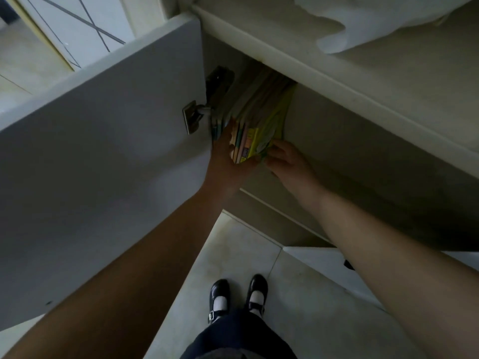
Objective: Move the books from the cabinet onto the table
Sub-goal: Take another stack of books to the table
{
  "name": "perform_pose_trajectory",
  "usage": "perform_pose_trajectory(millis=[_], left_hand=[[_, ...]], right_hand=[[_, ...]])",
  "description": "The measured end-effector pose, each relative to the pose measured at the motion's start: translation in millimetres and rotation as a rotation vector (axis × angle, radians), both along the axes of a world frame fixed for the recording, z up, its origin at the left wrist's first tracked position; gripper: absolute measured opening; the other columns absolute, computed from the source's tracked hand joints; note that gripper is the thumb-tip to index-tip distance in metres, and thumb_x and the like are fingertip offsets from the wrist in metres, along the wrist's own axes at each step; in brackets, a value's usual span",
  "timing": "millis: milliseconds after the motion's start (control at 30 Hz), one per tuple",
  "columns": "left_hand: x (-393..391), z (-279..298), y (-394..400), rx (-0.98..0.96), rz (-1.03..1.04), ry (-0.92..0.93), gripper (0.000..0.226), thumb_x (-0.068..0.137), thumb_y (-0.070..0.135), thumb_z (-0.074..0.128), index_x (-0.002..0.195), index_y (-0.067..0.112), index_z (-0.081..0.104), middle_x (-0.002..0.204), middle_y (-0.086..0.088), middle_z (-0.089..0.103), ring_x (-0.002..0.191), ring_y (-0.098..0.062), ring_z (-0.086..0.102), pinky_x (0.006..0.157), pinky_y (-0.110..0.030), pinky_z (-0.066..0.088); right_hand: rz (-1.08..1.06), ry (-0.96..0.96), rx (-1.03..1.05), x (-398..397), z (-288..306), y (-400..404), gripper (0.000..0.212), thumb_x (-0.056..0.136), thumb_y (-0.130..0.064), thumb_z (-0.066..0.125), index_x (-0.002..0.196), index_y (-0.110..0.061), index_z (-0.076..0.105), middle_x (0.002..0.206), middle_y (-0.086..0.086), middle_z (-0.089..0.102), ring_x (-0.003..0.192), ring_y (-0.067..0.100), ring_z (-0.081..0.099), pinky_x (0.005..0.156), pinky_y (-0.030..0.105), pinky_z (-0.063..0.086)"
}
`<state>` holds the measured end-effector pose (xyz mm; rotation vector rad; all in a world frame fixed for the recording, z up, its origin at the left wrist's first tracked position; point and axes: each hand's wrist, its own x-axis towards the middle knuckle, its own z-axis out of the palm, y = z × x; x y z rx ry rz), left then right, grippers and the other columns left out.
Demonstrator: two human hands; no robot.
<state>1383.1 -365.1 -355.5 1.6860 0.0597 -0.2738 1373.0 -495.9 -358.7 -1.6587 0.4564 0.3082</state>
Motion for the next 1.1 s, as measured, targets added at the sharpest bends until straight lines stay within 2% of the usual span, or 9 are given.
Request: perform_pose_trajectory(millis=[100, 200, 400, 500, 600, 700, 833, 1000, 1100], left_hand=[[5.1, -7.5, -4.5, 0.016, -0.011, -0.020, 0.081, 0.084, 0.003, 0.066, 0.148, 0.011, 0.017, 0.121, 0.019, 0.029, 0.111, -0.001, 0.035, 0.075, 0.007, 0.034], [8.9, -19.8, -6.5, 0.042, 0.005, -0.059, 0.083, 0.081, 0.002, 0.069, 0.147, 0.010, 0.020, 0.126, 0.015, 0.032, 0.112, -0.001, 0.038, 0.077, 0.007, 0.034], [10.4, -40.3, -4.3, 0.084, 0.021, -0.044, 0.090, 0.078, 0.008, 0.074, 0.149, 0.017, 0.019, 0.126, 0.003, 0.046, 0.109, -0.002, 0.046, 0.073, 0.004, 0.040], [10.1, -45.7, -9.0, 0.140, 0.053, -0.097, 0.071, 0.077, 0.008, 0.074, 0.138, 0.007, 0.036, 0.129, -0.005, 0.052, 0.106, -0.003, 0.048, 0.074, 0.006, 0.035], [16.3, -52.0, -16.5, 0.202, 0.045, -0.131, 0.062, 0.078, 0.010, 0.073, 0.133, 0.004, 0.045, 0.122, 0.002, 0.048, 0.111, -0.008, 0.047, 0.075, 0.006, 0.032], [26.3, -54.1, -26.3, 0.195, 0.020, -0.110, 0.071, 0.075, 0.025, 0.072, 0.137, 0.010, 0.041, 0.132, -0.001, 0.052, 0.119, -0.015, 0.051, 0.090, -0.016, 0.045], [38.3, -57.8, -43.6, 0.182, 0.090, -0.107, 0.075, 0.081, 0.011, 0.072, 0.143, 0.006, 0.031, 0.131, 0.007, 0.043, 0.119, -0.003, 0.038, 0.076, 0.012, 0.025], [45.7, -67.3, -58.6, 0.164, 0.250, -0.056, 0.068, 0.077, 0.017, 0.076, 0.136, 0.009, 0.043, 0.133, -0.006, 0.055, 0.117, -0.009, 0.050, 0.089, -0.013, 0.036], [45.5, -64.6, -58.3, 0.170, 0.288, -0.067, 0.057, 0.076, 0.018, 0.075, 0.128, 0.008, 0.052, 0.120, -0.006, 0.064, 0.105, -0.010, 0.056, 0.080, -0.015, 0.039]], right_hand=[[0.008, 0.000, 0.033, 15.6, -2.9, 0.7, 0.057, 0.088, 0.010, 0.048, 0.140, -0.008, 0.034, 0.131, 0.011, 0.046, 0.110, 0.011, 0.048, 0.068, 0.007, 0.045], [0.011, -0.031, 0.083, 25.0, -5.6, -0.3, 0.058, 0.086, 0.016, 0.044, 0.139, -0.007, 0.034, 0.118, 0.008, 0.051, 0.093, 0.004, 0.053, 0.062, 0.005, 0.046], [-0.018, -0.045, 0.091, 30.3, -14.6, -2.0, 0.056, 0.087, 0.015, 0.045, 0.138, -0.004, 0.032, 0.106, 0.006, 0.055, 0.085, 0.001, 0.053, 0.061, 0.005, 0.046], [-0.026, -0.057, 0.099, 28.6, -19.1, -5.4, 0.056, 0.086, 0.018, 0.042, 0.138, -0.002, 0.033, 0.099, 0.003, 0.055, 0.083, 0.002, 0.053, 0.062, 0.005, 0.046], [-0.023, -0.060, 0.110, 30.3, -24.3, -7.5, 0.058, 0.086, 0.021, 0.037, 0.138, -0.003, 0.033, 0.093, -0.004, 0.054, 0.084, 0.000, 0.054, 0.063, 0.006, 0.048], [-0.019, -0.052, 0.120, 30.8, -25.8, -8.9, 0.059, 0.086, 0.020, 0.034, 0.138, -0.007, 0.035, 0.100, -0.003, 0.055, 0.089, 0.002, 0.055, 0.068, 0.008, 0.049], [-0.016, -0.063, 0.084, 31.5, -27.2, -12.5, 0.057, 0.086, 0.017, 0.042, 0.138, -0.008, 0.035, 0.133, 0.018, 0.049, 0.109, 0.016, 0.051, 0.080, 0.015, 0.047], [0.055, -0.105, 0.066, 32.8, -33.3, -23.7, 0.056, 0.086, 0.023, 0.031, 0.139, 0.002, 0.030, 0.109, 0.007, 0.052, 0.095, 0.008, 0.051, 0.072, 0.003, 0.044], [0.089, -0.120, 0.077, 31.8, -33.6, -28.2, 0.057, 0.086, 0.023, 0.033, 0.138, 0.000, 0.033, 0.105, -0.001, 0.050, 0.089, -0.003, 0.052, 0.071, 0.002, 0.043]])
